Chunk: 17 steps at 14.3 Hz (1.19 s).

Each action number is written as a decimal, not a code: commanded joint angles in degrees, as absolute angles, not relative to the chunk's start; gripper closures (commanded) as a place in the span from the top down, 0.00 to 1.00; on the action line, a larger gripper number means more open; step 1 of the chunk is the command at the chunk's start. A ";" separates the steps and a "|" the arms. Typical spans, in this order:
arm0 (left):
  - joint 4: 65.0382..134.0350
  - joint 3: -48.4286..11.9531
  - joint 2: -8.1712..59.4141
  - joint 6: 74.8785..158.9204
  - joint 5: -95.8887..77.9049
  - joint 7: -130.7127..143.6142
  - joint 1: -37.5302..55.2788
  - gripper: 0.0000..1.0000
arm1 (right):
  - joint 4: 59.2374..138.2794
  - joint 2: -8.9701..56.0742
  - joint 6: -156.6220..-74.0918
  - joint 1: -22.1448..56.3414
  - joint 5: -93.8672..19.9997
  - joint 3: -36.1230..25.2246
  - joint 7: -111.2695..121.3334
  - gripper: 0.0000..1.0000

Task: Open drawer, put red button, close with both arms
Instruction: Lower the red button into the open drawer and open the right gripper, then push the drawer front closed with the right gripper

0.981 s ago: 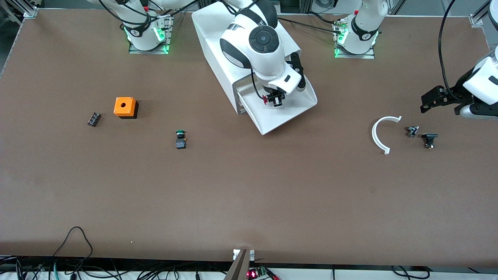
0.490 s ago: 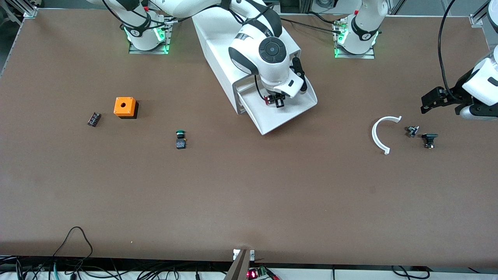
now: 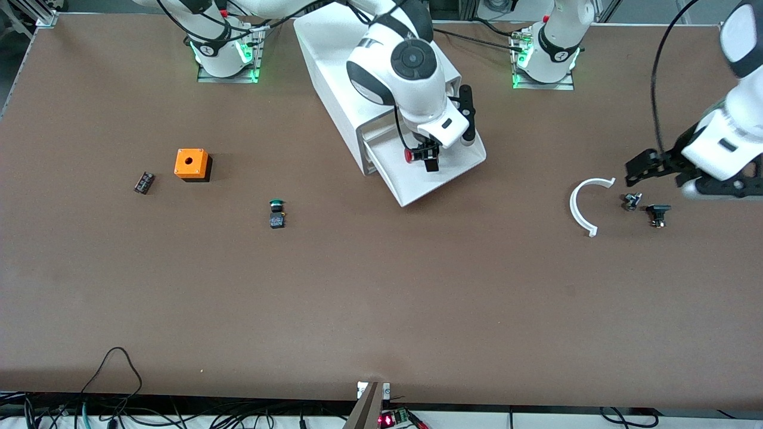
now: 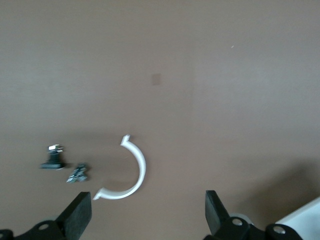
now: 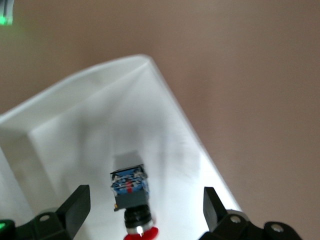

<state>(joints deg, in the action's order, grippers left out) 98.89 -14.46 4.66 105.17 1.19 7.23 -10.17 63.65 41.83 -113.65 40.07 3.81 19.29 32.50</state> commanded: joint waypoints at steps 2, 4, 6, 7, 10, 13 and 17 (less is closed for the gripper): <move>103.16 -19.07 10.27 115.37 1.76 24.48 -6.61 1.00 | 63.89 35.96 -112.24 34.64 4.31 16.54 24.72 1.00; 106.07 -19.34 12.82 121.96 1.76 31.87 -3.62 1.00 | 66.77 32.54 -112.32 32.97 3.87 11.36 19.46 1.00; 106.96 -19.25 16.50 126.46 1.67 38.98 -0.02 1.00 | 68.20 30.59 -113.11 31.21 3.96 7.49 11.12 1.00; 107.05 -19.25 18.35 127.95 1.67 42.50 1.57 1.00 | 67.94 30.67 -113.81 30.07 3.78 5.30 6.20 1.00; 112.39 -19.25 20.04 133.66 1.76 43.94 7.45 1.00 | 69.77 29.27 -112.43 27.08 4.39 4.57 -5.15 1.00; 119.78 -20.99 18.90 140.35 1.67 44.30 9.93 1.00 | 75.13 25.77 -105.41 22.69 4.75 2.73 -18.94 1.00; 123.22 -28.28 16.18 140.36 -1.13 51.29 9.93 1.00 | 76.73 20.49 -97.57 13.39 4.66 2.20 -20.74 1.00</move>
<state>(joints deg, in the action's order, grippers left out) 120.12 -25.43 20.25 140.08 0.81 46.62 10.11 72.91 26.01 -100.20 18.12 4.10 1.59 -19.03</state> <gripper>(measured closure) 0.000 0.000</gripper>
